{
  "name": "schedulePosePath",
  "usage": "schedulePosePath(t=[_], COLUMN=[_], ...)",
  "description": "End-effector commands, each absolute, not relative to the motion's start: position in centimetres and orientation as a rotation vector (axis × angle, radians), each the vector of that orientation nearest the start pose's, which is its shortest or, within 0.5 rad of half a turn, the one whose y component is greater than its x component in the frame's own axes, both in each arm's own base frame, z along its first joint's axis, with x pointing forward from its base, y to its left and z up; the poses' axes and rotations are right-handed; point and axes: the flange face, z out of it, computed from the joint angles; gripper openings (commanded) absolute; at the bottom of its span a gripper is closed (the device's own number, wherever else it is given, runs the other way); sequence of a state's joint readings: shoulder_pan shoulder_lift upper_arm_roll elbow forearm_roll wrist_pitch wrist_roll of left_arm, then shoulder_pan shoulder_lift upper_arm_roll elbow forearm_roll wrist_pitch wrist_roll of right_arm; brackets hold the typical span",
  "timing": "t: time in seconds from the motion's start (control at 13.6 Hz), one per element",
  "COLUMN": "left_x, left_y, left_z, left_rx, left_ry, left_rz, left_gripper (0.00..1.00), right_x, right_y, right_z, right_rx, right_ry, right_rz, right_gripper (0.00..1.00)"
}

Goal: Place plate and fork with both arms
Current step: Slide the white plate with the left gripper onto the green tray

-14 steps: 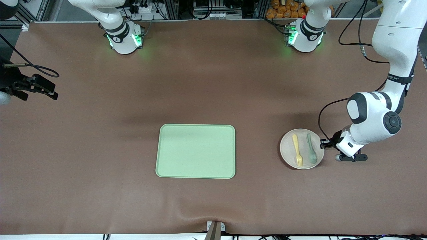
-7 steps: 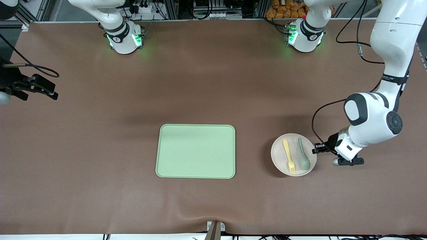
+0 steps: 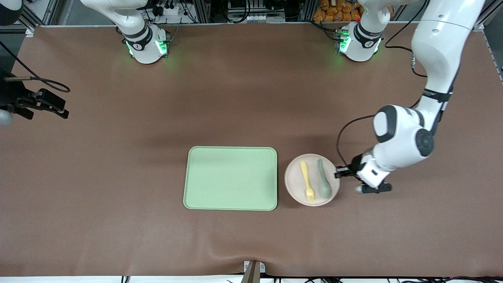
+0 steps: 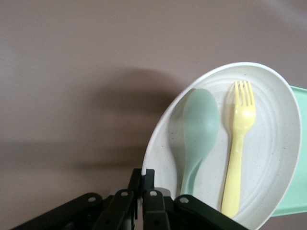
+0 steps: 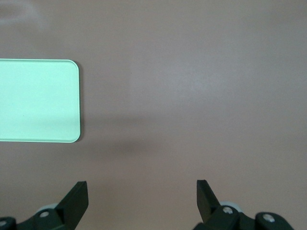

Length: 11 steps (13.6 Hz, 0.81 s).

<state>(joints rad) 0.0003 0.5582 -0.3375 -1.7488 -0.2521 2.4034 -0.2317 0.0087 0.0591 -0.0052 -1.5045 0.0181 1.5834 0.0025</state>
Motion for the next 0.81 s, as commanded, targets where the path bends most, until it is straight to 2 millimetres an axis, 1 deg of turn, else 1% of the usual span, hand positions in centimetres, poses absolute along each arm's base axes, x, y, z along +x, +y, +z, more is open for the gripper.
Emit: schedulePosePath(t=[0.0, 0.15, 0.22, 0.29, 0.37, 0.44, 0.52, 0.59, 0.66, 0.74], left_x=[64.8, 64.4, 64.2, 64.0, 64.0, 63.3, 62.9, 62.0, 61.6, 61.2], left_y=[-27.2, -32.1, -34.3, -36.4, -37.7, -39.4, -40.6, -42.3, -43.6, -45.0], left_z=[28.3, 27.5, 26.8, 26.6, 26.2, 25.6, 25.2, 24.6, 24.1, 23.4], left_rx=[-3.533, -3.541, -3.54, -3.546, -3.546, -3.542, -3.53, -3.523, -3.524, -3.538], left_ry=[-0.332, -0.389, -0.416, -0.439, -0.468, -0.475, -0.485, -0.478, -0.499, -0.511], left_rz=[0.037, 0.081, 0.1, 0.111, 0.112, 0.12, 0.103, 0.08, 0.042, 0.016], left_gripper=[0.0, 0.0, 0.0, 0.0, 0.0, 0.0, 0.0, 0.0, 0.0, 0.0], right_x=[58.2, 58.3, 58.4, 58.4, 58.3, 58.4, 58.5, 59.0, 59.6, 59.8], right_y=[0.2, 0.1, -1.0, -1.3, -1.3, -1.2, -1.0, -0.8, -0.3, -0.1], right_z=[62.2, 62.0, 61.6, 61.4, 61.1, 60.9, 60.8, 60.1, 59.2, 58.8], right_rx=[-3.129, -3.123, -3.114, -3.103, -3.1, -3.1, -3.1, -3.1, -3.098, -3.087], right_ry=[-0.005, 0.002, 0.038, 0.045, 0.05, 0.046, 0.038, 0.03, 0.037, 0.041], right_rz=[-0.034, -0.029, -0.013, -0.003, 0.018, 0.023, 0.023, 0.023, 0.045, 0.045], right_gripper=[1.0, 1.0, 1.0, 1.0, 1.0, 1.0, 1.0, 1.0, 1.0, 1.0])
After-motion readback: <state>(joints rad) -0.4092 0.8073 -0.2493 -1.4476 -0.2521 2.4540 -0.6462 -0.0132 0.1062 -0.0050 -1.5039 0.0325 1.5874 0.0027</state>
